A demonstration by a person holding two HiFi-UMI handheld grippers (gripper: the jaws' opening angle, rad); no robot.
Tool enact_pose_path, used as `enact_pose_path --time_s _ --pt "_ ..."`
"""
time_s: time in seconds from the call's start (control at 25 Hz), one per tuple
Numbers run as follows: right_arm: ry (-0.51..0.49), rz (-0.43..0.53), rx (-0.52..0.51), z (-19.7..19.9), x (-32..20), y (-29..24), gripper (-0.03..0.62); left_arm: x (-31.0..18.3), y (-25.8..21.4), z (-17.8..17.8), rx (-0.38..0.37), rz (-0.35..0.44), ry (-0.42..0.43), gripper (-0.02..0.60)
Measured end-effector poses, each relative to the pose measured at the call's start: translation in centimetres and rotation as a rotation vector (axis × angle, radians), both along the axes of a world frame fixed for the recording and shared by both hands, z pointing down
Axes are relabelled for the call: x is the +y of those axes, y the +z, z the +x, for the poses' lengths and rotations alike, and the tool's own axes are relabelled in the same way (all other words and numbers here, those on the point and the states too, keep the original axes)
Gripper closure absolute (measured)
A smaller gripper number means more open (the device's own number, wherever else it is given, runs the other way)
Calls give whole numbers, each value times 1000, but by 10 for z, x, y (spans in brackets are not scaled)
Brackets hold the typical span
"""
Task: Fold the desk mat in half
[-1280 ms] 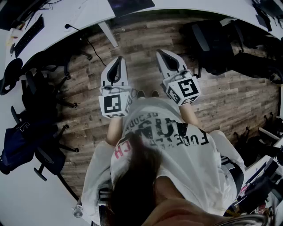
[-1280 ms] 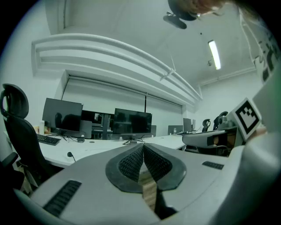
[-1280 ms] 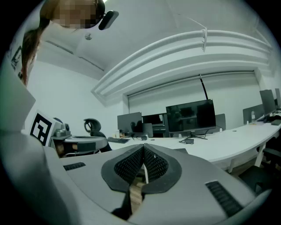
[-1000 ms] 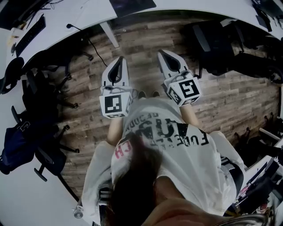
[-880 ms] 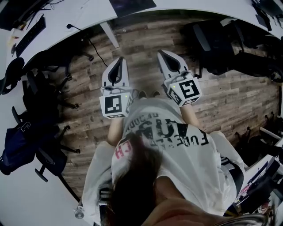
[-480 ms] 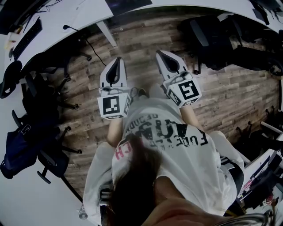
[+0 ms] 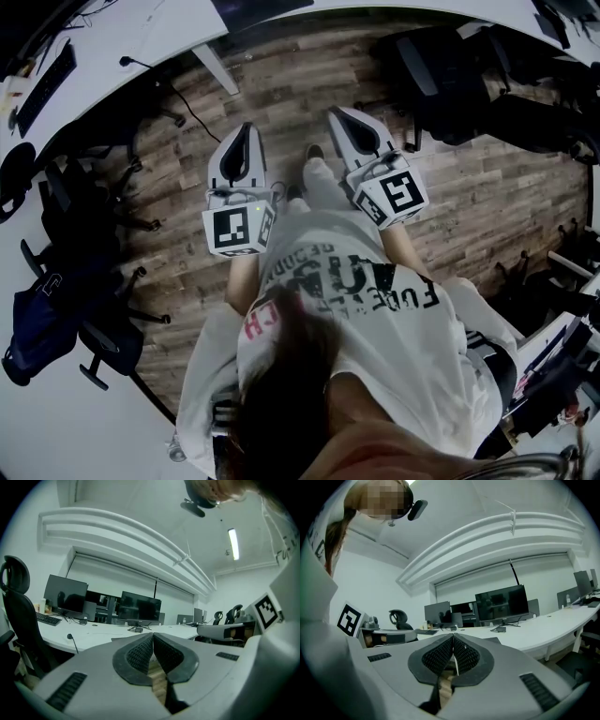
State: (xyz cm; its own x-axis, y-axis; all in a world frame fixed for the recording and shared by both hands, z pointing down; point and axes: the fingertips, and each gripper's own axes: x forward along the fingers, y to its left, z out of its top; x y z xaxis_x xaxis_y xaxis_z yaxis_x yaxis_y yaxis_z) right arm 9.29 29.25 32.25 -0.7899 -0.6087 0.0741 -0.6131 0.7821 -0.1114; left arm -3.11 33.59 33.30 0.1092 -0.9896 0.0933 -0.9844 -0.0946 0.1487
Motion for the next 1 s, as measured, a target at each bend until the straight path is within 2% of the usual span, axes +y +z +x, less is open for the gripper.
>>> enact_pose_path --time_s 0.36,0.64,1.0 --pt "-45 -37 23 -2 -73 9 594 -63 3 -8 14 -10 -54 577" --pt "-78 -33 23 3 -136 4 594 -121 -12 -10 45 34 -121 577" --pt "-104 -44 33 12 -182 8 594 -152 -12 -15 56 41 -202 577"
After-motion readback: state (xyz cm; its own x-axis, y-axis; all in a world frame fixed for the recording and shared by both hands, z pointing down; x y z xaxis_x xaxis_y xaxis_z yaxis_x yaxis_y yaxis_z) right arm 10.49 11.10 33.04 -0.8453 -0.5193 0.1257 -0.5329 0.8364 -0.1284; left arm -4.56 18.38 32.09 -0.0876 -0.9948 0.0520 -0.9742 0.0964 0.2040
